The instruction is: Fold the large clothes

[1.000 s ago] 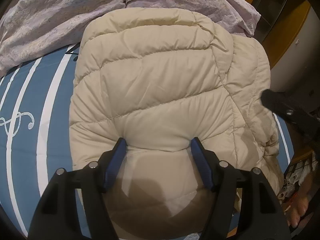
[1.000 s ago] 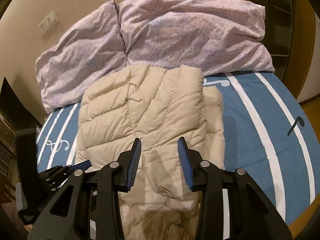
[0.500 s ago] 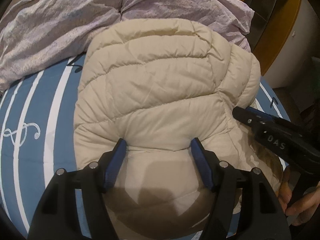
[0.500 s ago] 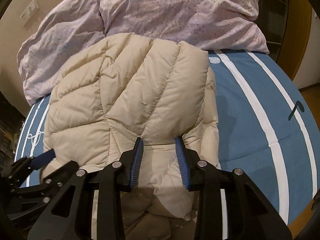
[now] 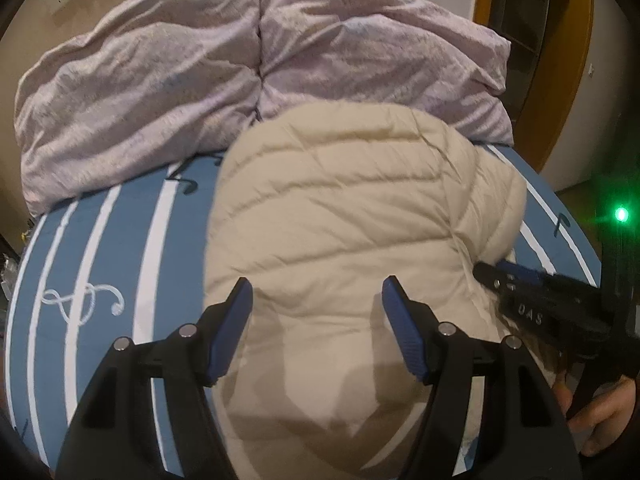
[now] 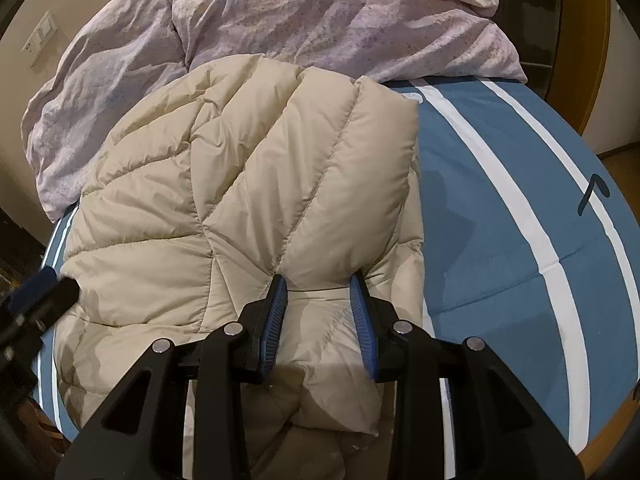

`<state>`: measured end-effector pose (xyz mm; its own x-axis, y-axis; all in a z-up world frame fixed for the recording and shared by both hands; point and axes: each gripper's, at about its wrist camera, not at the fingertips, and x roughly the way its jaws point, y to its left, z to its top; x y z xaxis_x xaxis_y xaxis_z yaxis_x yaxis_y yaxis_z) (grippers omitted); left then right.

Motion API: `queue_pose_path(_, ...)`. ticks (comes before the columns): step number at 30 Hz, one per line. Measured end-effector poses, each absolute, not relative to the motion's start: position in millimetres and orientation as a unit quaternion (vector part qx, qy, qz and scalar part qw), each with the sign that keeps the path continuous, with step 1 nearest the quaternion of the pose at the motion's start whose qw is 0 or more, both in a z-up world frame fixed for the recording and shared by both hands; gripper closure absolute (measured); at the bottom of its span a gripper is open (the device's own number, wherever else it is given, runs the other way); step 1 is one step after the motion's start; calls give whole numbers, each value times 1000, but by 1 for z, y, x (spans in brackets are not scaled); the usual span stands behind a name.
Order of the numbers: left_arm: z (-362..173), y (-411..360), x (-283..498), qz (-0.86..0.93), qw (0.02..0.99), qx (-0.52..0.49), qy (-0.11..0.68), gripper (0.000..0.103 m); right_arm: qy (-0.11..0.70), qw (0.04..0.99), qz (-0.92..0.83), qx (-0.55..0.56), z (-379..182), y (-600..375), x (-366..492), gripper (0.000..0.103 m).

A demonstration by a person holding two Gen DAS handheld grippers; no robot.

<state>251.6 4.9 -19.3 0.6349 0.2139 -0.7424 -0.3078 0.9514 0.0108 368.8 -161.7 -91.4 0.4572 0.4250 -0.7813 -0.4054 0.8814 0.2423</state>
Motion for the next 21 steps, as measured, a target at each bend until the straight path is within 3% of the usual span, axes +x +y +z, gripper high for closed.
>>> queue_pose_path(15, -6, 21, 264, 165, 909, -31, 382, 37, 458, 857, 234, 3, -82, -160, 364, 68)
queue_pose_path(18, -5, 24, 268, 166, 910, -26, 380, 36, 454, 858, 241, 10, -69, -163, 362, 61)
queue_pose_path(20, -3, 28, 271, 167, 910, -25, 378, 36, 440, 864, 245, 22, -56, -166, 360, 44)
queue_pose_path(21, -2, 31, 273, 168, 911, -25, 376, 35, 431, 868, 247, 27, -49, -168, 360, 43)
